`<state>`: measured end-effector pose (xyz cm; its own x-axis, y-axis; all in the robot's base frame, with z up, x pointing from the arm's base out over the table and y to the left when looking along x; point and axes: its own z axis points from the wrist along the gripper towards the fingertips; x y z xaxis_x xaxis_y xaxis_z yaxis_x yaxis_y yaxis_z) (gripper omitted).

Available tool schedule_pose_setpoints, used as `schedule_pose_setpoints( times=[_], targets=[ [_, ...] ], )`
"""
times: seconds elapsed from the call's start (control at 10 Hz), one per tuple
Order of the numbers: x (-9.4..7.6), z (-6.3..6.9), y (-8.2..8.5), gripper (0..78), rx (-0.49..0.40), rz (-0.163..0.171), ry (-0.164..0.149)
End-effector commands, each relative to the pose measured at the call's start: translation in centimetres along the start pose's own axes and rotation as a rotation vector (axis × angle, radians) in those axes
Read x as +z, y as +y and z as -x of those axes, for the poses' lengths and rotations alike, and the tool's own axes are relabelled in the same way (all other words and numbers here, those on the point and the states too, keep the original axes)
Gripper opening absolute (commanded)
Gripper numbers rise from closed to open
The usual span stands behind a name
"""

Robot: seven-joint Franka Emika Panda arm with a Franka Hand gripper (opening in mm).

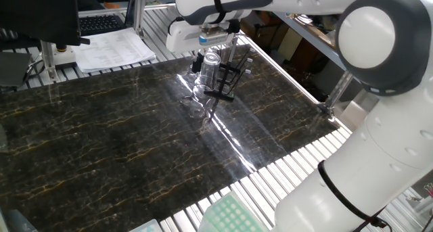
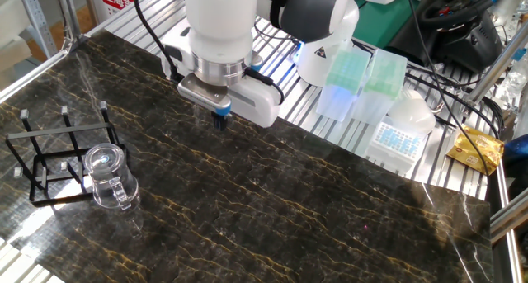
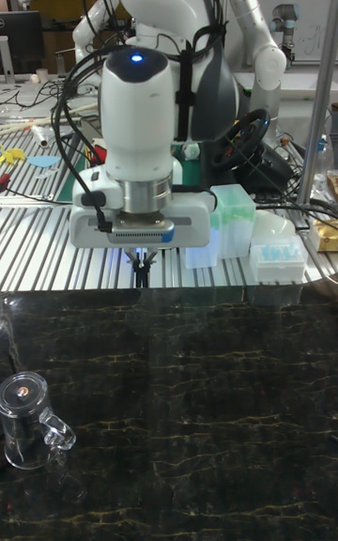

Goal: Take the cup off the cup rack

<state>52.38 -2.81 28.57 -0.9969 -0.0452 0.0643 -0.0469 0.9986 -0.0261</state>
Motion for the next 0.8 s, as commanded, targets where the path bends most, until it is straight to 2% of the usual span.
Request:
schedule_pose_setpoints(
  times=[0.1, 0.6, 0.8],
  targets=[
    [1.07, 0.32, 0.09, 0.0, 0.012, -0.025, -0.018],
    [1.65, 0.38, 0.27, 0.0, 0.016, -0.027, -0.018],
    [1.65, 0.38, 0.27, 0.0, 0.031, -0.024, -0.006]
  ],
)
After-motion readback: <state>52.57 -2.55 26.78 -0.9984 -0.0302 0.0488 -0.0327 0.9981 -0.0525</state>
